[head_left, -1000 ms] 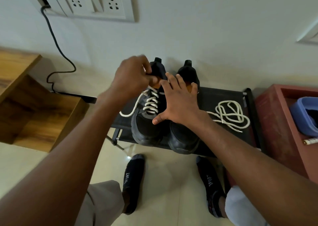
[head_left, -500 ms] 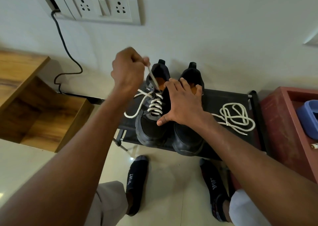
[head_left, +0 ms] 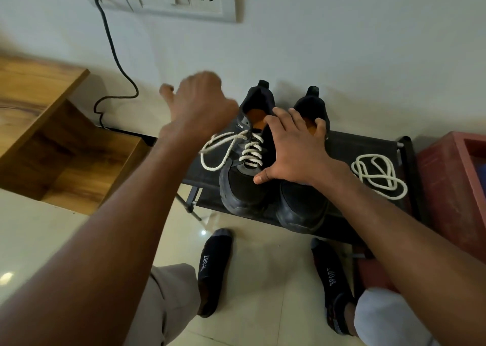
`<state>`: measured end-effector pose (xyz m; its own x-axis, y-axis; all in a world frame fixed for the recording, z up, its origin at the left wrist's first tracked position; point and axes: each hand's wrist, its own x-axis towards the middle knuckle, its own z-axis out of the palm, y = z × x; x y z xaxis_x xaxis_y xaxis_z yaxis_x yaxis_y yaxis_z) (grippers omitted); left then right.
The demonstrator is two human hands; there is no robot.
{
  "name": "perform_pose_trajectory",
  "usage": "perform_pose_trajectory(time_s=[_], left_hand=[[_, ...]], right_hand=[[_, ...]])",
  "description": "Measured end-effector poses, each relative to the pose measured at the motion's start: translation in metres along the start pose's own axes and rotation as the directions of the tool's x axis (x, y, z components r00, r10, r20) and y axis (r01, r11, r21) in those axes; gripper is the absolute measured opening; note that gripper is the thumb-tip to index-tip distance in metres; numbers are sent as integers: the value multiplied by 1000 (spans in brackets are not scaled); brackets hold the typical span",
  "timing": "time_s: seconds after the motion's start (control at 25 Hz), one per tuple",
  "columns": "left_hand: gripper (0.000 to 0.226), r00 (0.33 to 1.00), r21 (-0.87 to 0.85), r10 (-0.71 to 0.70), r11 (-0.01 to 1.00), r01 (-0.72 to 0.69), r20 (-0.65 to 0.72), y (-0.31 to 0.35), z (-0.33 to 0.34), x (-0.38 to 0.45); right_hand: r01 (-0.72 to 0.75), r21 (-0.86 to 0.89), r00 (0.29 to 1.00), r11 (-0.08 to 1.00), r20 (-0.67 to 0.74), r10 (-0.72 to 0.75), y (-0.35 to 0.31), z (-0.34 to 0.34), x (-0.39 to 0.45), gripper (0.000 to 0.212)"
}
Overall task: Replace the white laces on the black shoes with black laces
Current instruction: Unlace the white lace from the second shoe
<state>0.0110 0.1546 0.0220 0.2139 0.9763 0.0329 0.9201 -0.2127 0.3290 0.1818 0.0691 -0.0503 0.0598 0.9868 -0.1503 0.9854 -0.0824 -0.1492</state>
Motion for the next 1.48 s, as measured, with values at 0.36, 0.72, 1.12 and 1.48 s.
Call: perform_pose_trajectory(time_s=[0.36,0.72,1.12,1.48], left_hand=[[101,943,192,67,972,-135,325,-20,28,6],[119,889,86,159,973,-215,429,-21,57,3],[115,889,18,169,981,-195,427,-16,62,4],[116,907,23,147,985,-170,396,-20,66,7]], right_hand=[[-8,108,963,994,-266,36,-43,-2,21,19],[6,130,877,991,-477,58,-28,1,20,5],[49,187,939,981,-342,18,-33,17,28,11],[-114,307,833,945,-488,260,-20,6,10,23]])
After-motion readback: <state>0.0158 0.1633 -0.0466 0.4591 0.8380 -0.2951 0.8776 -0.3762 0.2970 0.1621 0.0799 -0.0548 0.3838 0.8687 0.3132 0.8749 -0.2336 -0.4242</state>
